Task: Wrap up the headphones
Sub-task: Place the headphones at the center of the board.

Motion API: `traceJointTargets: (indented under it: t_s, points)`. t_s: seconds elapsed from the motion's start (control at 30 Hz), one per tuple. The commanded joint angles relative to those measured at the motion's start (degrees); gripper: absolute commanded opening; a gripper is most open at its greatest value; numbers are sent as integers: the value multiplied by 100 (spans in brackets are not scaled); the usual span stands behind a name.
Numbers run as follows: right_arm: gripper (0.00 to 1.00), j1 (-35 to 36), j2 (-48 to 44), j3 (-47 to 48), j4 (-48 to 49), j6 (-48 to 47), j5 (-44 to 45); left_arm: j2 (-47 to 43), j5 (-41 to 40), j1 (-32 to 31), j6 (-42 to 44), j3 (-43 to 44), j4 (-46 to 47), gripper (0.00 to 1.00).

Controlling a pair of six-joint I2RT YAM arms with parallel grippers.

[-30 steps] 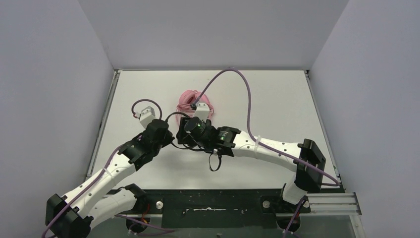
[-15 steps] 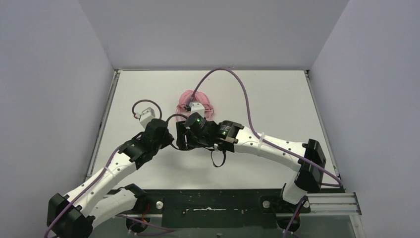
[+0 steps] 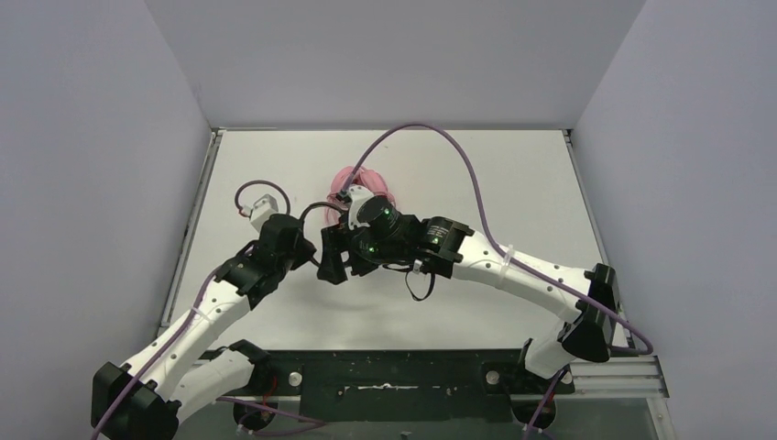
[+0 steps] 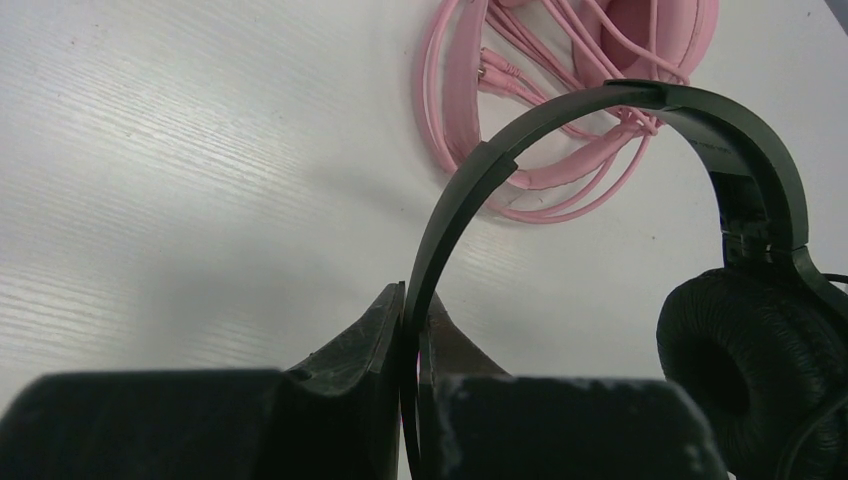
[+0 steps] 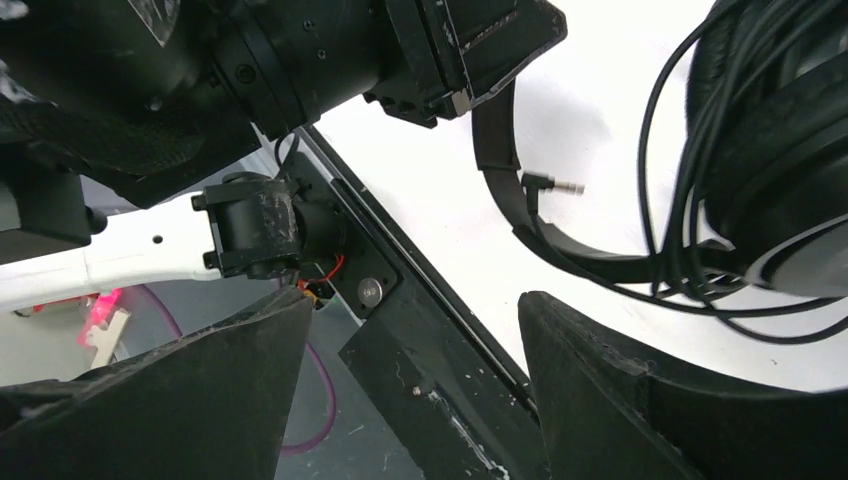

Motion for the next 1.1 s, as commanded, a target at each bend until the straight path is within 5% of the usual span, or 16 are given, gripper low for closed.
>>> traceJointTargets:
  t_s: [0.0, 0.4, 0.6, 0.97, 1.07]
  points:
    - [78, -207, -251, 335, 167, -332, -436, -138, 290, 36, 20, 36, 409, 0]
    - [90, -950, -1206, 779, -113, -1535, -691, -207, 660, 80, 741, -612, 265, 0]
    - [99, -1714, -1496, 459, -466, -2065, -440, 23, 900, 124, 1053, -947, 715, 0]
    - [100, -2499, -1887, -435, -400, -2372, -534, 1078, 945, 98, 1383, -917, 1172, 0]
    - [100, -2916, -1993, -710, -228, -2362, -915, 1246, 929, 98, 1377, -913, 1153, 11]
